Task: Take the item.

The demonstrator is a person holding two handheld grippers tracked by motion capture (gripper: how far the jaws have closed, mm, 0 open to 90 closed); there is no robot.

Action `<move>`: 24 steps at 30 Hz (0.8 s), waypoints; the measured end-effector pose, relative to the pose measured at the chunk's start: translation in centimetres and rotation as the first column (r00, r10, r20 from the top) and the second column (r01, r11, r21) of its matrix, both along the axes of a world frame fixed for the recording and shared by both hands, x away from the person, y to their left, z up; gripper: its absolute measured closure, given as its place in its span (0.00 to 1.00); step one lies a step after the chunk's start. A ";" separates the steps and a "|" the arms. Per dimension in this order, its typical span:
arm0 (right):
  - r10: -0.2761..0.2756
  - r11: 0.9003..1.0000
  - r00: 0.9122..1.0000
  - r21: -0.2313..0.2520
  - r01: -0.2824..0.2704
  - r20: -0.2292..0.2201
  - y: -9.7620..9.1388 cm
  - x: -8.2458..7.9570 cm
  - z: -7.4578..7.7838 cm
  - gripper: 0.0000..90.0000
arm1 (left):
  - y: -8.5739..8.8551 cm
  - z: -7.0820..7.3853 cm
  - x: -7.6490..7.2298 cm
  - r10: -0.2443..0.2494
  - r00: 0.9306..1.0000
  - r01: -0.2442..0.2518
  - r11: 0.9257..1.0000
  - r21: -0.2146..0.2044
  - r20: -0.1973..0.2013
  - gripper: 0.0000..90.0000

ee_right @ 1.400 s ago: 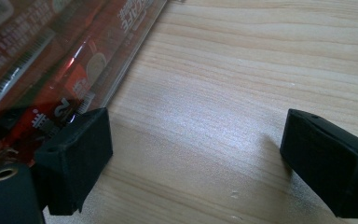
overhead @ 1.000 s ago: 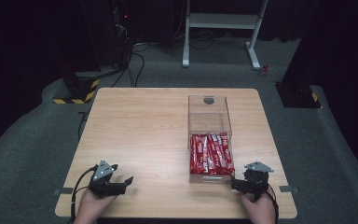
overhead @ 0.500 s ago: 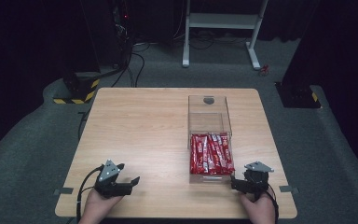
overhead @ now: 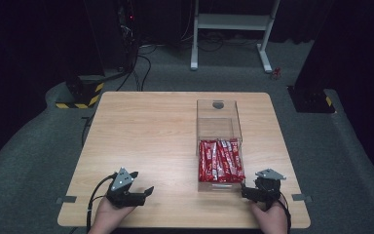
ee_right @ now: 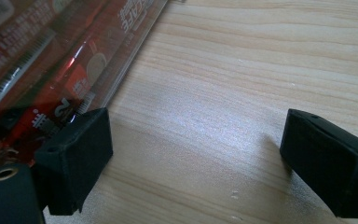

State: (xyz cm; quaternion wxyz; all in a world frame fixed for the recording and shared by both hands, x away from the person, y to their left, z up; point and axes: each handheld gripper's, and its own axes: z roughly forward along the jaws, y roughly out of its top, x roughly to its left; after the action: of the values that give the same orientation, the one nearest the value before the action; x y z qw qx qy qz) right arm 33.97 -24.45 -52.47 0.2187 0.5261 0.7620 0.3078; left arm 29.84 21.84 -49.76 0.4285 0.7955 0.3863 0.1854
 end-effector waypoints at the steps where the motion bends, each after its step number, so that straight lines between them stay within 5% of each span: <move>1: 0.000 1.000 1.000 0.000 0.000 0.000 0.0 0.0 0.0 0.10 | 0.0 0.0 0.0 0.000 1.000 0.000 1.000 0.000 0.000 0.20; 24: 0.000 1.000 1.000 0.000 0.000 0.000 0.0 0.0 0.0 0.10 | -1.5 -0.1 0.1 -0.043 0.999 0.042 0.999 -0.034 -0.007 0.20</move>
State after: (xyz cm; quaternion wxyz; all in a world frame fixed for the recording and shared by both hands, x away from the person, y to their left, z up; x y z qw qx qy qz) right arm 33.97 -24.45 -52.47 0.2188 0.5259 0.7621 0.3079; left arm 29.90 20.39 -49.84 0.4442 0.7969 0.3740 0.1666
